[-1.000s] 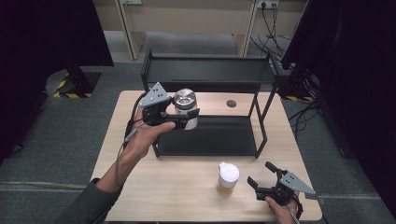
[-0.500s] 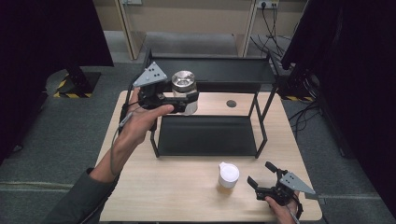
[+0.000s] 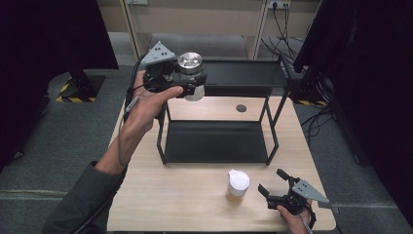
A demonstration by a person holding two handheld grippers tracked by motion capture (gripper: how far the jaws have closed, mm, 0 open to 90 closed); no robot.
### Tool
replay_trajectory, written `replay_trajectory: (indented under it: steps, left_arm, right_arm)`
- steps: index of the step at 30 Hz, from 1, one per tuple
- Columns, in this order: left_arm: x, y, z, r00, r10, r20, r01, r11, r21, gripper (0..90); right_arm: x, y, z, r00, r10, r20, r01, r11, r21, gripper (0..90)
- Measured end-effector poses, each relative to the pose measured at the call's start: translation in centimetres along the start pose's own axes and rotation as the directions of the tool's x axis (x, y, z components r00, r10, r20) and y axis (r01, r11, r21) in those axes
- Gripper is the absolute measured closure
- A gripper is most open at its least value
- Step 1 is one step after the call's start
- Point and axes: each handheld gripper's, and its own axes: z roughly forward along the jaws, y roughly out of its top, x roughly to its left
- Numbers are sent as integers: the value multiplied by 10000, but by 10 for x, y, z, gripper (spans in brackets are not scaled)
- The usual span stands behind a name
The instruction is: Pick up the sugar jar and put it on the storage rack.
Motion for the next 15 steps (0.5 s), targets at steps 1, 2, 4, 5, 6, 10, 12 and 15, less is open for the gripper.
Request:
replay_trajectory:
  steps: [1, 2, 4, 5, 6, 10, 12, 15]
  left_arm:
    - [0, 1, 2, 10000, 8, -84, -8, 10000, 11, 311]
    - [1, 3, 3, 9999, -13, -169, 13, 10000, 23, 311]
    - [3, 5, 9, 9989, -14, -459, 16, 10000, 40, 311]
    - [3, 5, 9, 9989, -14, -459, 16, 10000, 40, 311]
    - [3, 6, 10, 9984, -52, -569, 54, 10000, 40, 311]
    - [7, 8, 19, 9948, -211, -1000, 215, 9998, 25, 311]
    - [8, 9, 22, 9924, -236, -1207, 238, 9997, 3, 311]
    - [8, 11, 29, 9881, -247, -1517, 257, 9997, 51, 311]
  right_arm:
    - [0, 0, 0, 10000, 9, -1, -9, 10000, 6, 5]
    - [0, 0, 0, 10000, 6, 4, -6, 10000, 10, 5]
    - [0, 0, 0, 10000, -17, 0, 17, 10000, -12, 5]
    - [0, 0, 0, 10000, -17, 0, 17, 10000, -12, 5]
    - [0, 0, 0, 10000, -8, -2, 8, 10000, -6, 5]
    - [0, 0, 0, 10000, -14, -7, 14, 10000, -6, 5]
    - [0, 0, 0, 10000, 8, -11, -8, 10000, 8, 5]
    - [0, 0, 0, 10000, -11, -20, 11, 10000, 14, 5]
